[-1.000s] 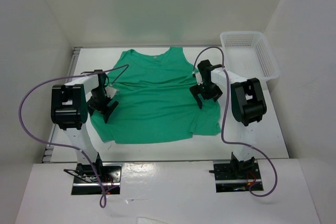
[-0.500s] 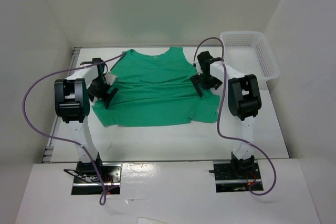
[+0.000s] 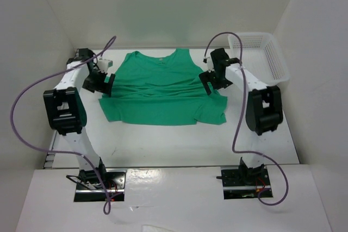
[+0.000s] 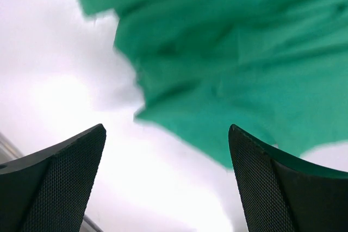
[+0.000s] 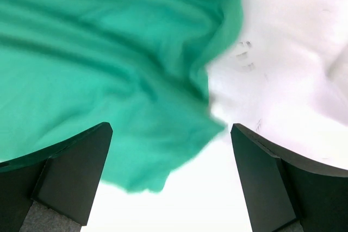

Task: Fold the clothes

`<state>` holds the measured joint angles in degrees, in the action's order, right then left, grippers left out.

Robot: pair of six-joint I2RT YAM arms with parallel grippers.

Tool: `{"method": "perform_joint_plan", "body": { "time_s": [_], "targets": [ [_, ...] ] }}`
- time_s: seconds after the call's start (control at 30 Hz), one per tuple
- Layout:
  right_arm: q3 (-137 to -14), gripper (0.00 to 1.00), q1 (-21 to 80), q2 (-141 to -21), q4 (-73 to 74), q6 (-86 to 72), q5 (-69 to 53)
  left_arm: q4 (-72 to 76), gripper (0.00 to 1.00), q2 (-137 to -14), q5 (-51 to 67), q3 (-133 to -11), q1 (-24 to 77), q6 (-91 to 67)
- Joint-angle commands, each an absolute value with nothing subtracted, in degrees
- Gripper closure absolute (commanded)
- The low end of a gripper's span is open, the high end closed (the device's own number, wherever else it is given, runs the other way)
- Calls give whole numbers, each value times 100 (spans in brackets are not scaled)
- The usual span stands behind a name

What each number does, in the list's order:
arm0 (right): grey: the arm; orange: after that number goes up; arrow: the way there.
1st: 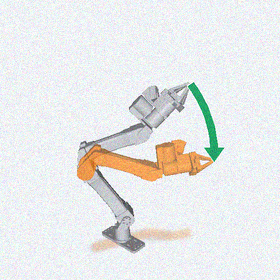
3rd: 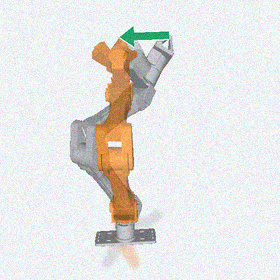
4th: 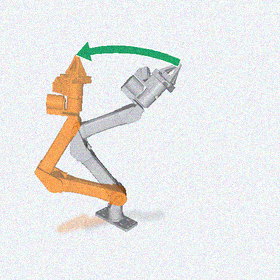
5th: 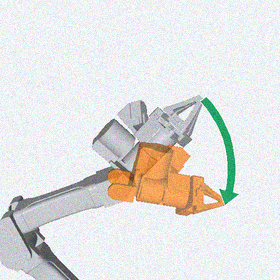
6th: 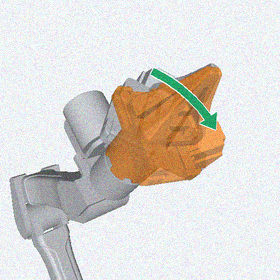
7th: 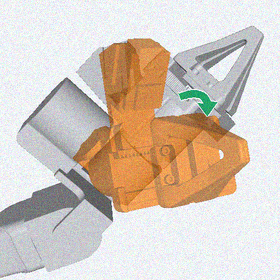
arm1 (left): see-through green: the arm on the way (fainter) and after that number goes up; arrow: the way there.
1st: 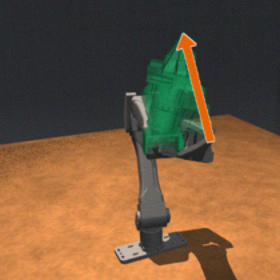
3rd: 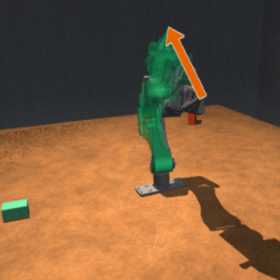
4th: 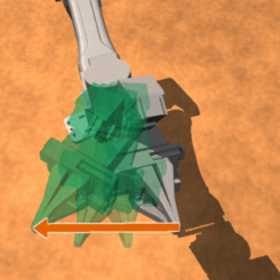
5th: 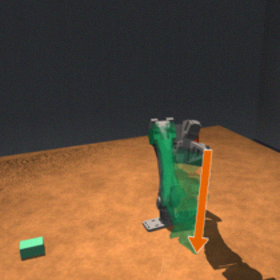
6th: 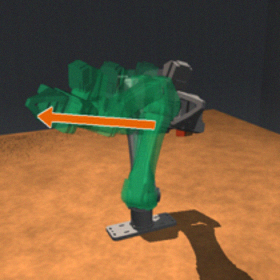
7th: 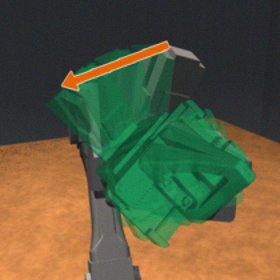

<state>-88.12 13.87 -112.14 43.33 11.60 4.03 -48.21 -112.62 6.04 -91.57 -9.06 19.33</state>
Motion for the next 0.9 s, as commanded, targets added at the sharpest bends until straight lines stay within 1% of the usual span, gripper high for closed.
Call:
{"method": "perform_joint_plan", "body": {
  "time_s": [0.0,0.07,0.17,0.2,0.23,0.3,0.47,0.63,0.67,0.77,0.8,0.87],
  "targets": [
    [-8439,1,1336,-9766,4359,1064,-209,-5299,1,-10530,1344,-8686,-1344,1950],
    [-8271,1,1336,-9458,4412,1063,-447,-5361,1,-10529,1485,-8465,-1485,2013],
    [-7964,1,1274,-9019,4473,1063,-737,-5484,1,-10958,1616,-8244,-1617,2126],
    [-7815,1,1214,-8870,4474,1011,-877,-5484,1,-11073,1826,-8175,-1765,2127],
    [-7735,1,1213,-8807,4474,1011,-931,-5537,1,-11196,1950,-8174,-1767,2127],
    [-7464,1,1213,-8554,4474,1011,-993,-5590,4,-11504,2309,-8174,-1889,2188],
    [-7049,1,1160,-8174,4219,1011,-984,-5590,6,-11838,2662,-8121,-1890,2084],
    [-6917,1,1160,-7972,4105,1011,-985,-5590,14,-11839,2716,-7999,-1890,1969],
    [-6856,1,1160,-7972,4104,1011,-984,-5590,18,-11839,2716,-7928,-1890,1969],
    [-6855,1,1160,-7919,4052,1011,-984,-5537,24,-11786,2716,-7735,-1890,1969],
    [-6855,1,1160,-7919,4052,1011,-984,-5537,29,-11725,2716,-7734,-1890,1969],
    [-6794,1,1160,-7867,4052,1011,-932,-5537,31,-11672,2716,-7559,-1890,1969]
  ]
}}
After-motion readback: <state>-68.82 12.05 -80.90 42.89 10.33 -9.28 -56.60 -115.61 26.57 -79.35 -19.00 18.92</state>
